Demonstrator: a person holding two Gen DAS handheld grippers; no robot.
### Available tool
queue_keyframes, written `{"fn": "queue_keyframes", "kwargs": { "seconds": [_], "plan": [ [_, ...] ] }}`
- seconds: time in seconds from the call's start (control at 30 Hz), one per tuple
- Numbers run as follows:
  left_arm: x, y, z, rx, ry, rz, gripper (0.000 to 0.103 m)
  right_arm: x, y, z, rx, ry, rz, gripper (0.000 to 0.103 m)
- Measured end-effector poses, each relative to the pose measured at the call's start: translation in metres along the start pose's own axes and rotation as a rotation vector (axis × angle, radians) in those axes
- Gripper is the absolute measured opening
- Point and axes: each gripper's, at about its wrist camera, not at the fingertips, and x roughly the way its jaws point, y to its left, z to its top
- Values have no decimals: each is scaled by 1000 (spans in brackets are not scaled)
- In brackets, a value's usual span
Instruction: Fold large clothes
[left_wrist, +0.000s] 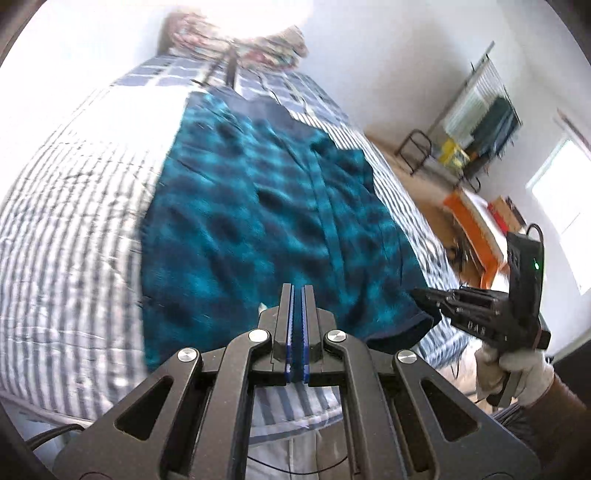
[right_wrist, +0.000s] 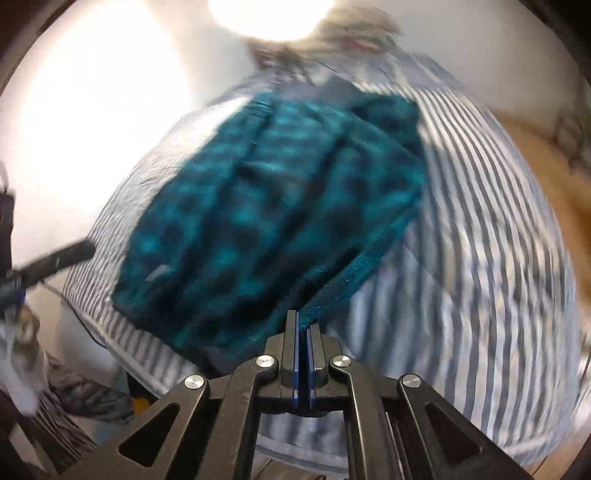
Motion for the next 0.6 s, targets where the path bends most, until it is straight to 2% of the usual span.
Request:
{"fn": "queue_keyframes", "kwargs": {
  "seconds": [0.13,0.3,0.47,0.6],
  "plan": [
    [-12,19,2,-45,-30,14,0,13,36,25,-82,-10,37,1],
    [-17,45,-2,-110,-33,33,0,44,81,42,-203,27,72,1],
    [-17,65,-7,-153,-26,51,0,90,120,39,-328,149,122,1],
    [-12,74,-8,-188,-5,26,0,113,124,24,-357,221,136,1]
  ]
}}
